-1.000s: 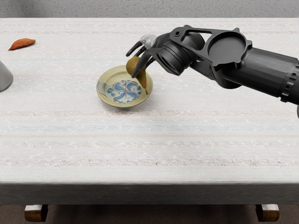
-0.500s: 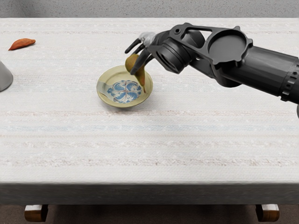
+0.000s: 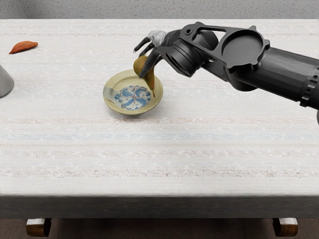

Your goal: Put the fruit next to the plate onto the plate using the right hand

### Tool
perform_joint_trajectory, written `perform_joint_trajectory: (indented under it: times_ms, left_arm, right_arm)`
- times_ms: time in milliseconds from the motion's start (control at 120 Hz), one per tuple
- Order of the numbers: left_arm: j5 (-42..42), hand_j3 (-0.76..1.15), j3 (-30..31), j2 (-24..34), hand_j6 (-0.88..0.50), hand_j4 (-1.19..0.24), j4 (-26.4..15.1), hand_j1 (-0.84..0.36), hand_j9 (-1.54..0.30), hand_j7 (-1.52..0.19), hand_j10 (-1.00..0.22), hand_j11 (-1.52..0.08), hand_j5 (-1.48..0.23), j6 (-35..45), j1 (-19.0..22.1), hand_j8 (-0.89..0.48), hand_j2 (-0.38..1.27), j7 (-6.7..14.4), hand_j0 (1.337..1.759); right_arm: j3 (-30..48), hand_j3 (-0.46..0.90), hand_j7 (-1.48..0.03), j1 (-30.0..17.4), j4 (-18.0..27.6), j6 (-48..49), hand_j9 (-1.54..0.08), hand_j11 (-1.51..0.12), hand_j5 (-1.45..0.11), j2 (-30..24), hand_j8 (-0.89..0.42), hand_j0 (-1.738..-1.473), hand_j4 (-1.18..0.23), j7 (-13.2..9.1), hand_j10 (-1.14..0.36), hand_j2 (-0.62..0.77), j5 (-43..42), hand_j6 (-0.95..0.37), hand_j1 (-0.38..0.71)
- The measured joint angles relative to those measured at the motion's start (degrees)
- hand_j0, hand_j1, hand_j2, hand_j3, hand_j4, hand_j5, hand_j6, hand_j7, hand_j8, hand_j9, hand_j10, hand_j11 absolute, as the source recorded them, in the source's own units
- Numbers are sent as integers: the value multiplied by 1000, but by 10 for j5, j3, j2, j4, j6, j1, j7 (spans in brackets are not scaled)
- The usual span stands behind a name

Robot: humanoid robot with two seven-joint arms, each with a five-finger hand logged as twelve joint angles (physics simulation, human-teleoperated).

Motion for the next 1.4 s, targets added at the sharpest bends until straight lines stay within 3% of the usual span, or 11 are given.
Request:
perform_joint_trajectory:
  times_ms: [125,292,717,833,975,1225,1400]
  left_arm:
    - [0,0,0,0,-1,-1,0,348,-1,-1,-1,-1,-1,0,-1,-1,0,0,1658]
    - [0,0,0,0,-1,-1,0,348,-1,-1,-1,-1,-1,0,0,-1,0,0,1658]
    - [0,0,0,0,-1,-1,0,348,-1,-1,-1,-1,-1,0,0,-1,0,0,1658]
    - [0,0,0,0,-1,-1,0,348,-1,-1,-1,-1,-1,0,0,-1,0,0,1658]
    - [0,0,0,0,-1,-1,0,348,-1,-1,-1,-1,-1,0,1,-1,0,0,1658]
    - [0,0,0,0,-1,-1,0,348,-1,-1,-1,-1,-1,0,1,-1,0,0,1658]
    - [0,0,0,0,-1,-1,0,348,-1,-1,-1,-1,-1,0,1,-1,0,0,1658]
  right_arm:
    - [0,0,-252,0,0,-3,-251,-251,-253,0,-175,-1658,-194,0,-195,6,-11,-190,-133]
    - [0,0,-111,0,1,-4,-111,-111,-112,0,-79,-1658,-87,0,-87,3,-16,-85,-254]
    - [3,0,-14,1,12,2,-14,-14,-14,0,-11,-1658,-12,0,-12,1,-13,-13,-338]
    - [23,0,-8,-13,34,2,-8,-8,-8,0,-7,-1658,-7,0,-7,1,-11,-8,-343]
    - [80,0,-4,-52,102,2,-4,-4,-4,0,-4,-1658,-4,0,-4,1,-11,-4,-346]
    - [193,0,-1,-154,303,12,-1,-1,-1,-35,-2,-1658,-2,0,-2,0,-11,-2,-348]
    - [282,0,0,-232,350,122,-1,-1,-1,-84,-1,-1658,-1,0,-1,0,7,-1,-349]
